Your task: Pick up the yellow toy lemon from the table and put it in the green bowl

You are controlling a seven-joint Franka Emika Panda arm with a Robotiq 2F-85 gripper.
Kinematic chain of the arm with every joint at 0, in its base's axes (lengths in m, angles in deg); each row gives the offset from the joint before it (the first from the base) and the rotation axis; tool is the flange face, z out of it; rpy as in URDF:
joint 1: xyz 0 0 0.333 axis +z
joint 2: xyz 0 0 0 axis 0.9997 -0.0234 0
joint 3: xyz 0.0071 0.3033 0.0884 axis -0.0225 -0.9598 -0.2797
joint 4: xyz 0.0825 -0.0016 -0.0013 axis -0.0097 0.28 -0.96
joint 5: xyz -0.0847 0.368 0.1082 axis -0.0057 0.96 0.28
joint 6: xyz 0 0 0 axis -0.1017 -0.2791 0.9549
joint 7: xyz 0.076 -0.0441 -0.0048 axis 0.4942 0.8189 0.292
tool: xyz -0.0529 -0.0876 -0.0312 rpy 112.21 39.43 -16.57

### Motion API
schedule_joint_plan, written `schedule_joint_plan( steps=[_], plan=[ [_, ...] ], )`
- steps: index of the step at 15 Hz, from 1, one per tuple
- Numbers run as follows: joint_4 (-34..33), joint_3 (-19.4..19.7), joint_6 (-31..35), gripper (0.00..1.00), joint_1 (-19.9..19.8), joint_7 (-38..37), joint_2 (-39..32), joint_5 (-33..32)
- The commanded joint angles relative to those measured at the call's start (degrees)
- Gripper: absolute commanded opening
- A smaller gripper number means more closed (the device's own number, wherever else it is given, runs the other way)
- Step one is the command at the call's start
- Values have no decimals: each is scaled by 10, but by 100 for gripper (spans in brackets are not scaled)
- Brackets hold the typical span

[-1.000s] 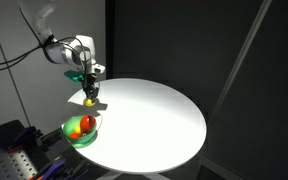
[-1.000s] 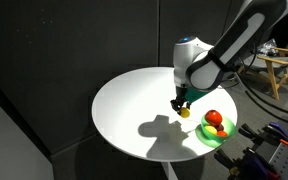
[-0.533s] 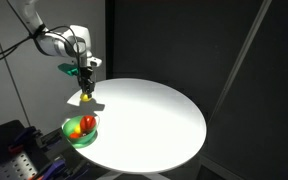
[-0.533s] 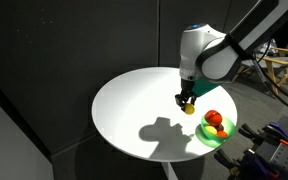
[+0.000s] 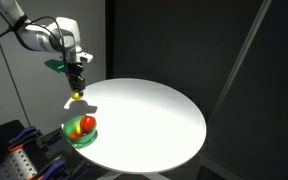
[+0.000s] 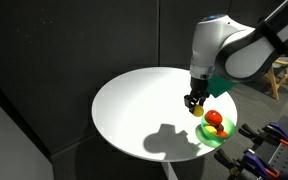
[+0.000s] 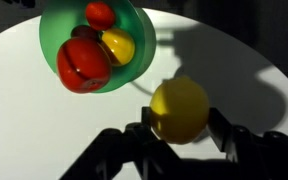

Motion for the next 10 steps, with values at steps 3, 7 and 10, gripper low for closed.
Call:
schedule_joint_plan(
  steps=[3,7,10],
  plan=[
    [75,-30,-12,33,-33,11,88,10],
    [106,-36,-18,33,-57,13,120,10],
    [121,-37,-10,33,-77,8,125,2]
  ],
)
